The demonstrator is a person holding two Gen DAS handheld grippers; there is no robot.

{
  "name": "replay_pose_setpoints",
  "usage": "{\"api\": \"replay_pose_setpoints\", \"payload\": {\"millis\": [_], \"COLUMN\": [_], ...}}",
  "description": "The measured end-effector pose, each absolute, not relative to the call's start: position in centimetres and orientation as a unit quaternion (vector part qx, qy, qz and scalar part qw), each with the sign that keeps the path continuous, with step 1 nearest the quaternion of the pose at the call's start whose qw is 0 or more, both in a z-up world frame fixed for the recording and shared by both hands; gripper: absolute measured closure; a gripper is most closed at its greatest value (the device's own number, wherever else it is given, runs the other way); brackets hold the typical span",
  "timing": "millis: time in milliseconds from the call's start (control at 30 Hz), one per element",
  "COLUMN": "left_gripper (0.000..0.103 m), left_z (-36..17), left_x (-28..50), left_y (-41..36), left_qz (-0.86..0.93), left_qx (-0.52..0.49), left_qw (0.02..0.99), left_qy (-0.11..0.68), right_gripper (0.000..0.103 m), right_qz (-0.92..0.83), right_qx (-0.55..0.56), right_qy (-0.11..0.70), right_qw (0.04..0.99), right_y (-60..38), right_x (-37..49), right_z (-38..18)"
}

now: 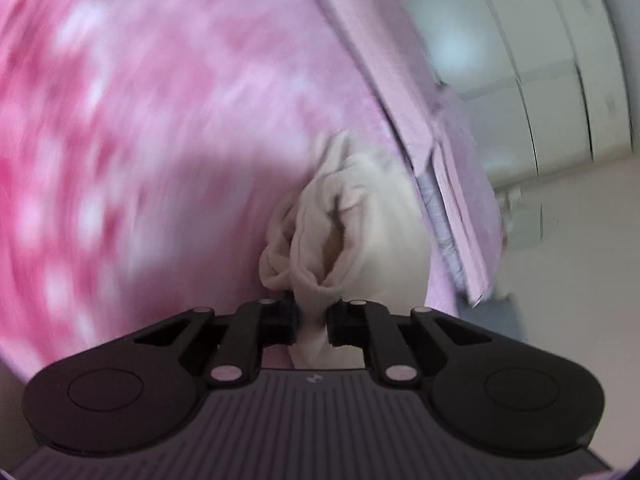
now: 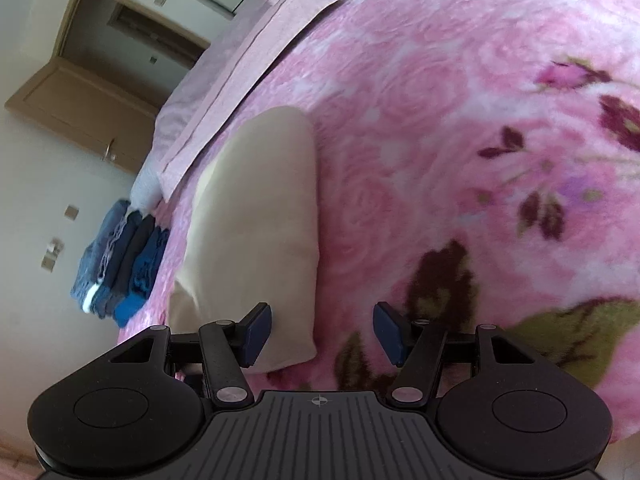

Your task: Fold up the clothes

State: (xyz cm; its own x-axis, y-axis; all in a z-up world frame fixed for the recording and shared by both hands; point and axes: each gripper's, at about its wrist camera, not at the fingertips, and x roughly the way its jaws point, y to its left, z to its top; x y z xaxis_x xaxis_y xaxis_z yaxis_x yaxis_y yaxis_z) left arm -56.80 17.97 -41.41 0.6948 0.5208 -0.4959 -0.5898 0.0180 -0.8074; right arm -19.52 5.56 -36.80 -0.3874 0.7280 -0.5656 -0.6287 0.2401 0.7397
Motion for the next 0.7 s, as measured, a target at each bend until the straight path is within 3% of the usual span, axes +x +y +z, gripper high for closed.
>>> {"api": "replay_pose_setpoints", "payload": {"millis": [167, 300, 367, 433, 533, 633, 700], "left_gripper": [0.092, 0.086, 0.069, 0.060, 0.044, 0.044, 0.052], "left_z": [-38.3, -39.8, -40.2, -40.5, -41.7, -43.0, -43.7], "left_x": [-61.1, -63.2, -64.0, -65.0, -65.3, -64.1, -63.1], "left_y": [24.0, 25.2, 23.7, 21.7, 19.6, 19.3, 20.2], "left_qz": [0.428, 0.408, 0.405, 0.403, 0.387, 0.371, 0.362], "left_qx": [-0.526, -0.561, -0.569, -0.582, -0.618, -0.637, -0.645], "left_qw": [0.732, 0.718, 0.714, 0.706, 0.684, 0.675, 0.672], "left_qy": [0.056, 0.057, 0.039, 0.008, -0.022, -0.025, -0.027], "right_gripper": [0.043, 0.043, 0.041, 0.025, 0.022, 0.022, 0.022], "right_qz": [0.646, 0.643, 0.647, 0.653, 0.673, 0.677, 0.677], "right_qx": [0.040, 0.035, 0.036, 0.040, 0.057, 0.059, 0.061], "right_qy": [0.557, 0.559, 0.559, 0.558, 0.553, 0.571, 0.582], "right_qw": [0.520, 0.522, 0.517, 0.511, 0.487, 0.461, 0.446], "right_y": [6.7, 8.9, 10.5, 12.1, 15.6, 19.6, 21.5], "right_x": [-20.7, -19.1, -17.7, -16.3, -14.3, -13.5, -13.5], "right_z": [-36.2, -36.8, -36.8, -36.9, -37.0, -38.1, -39.3]}}
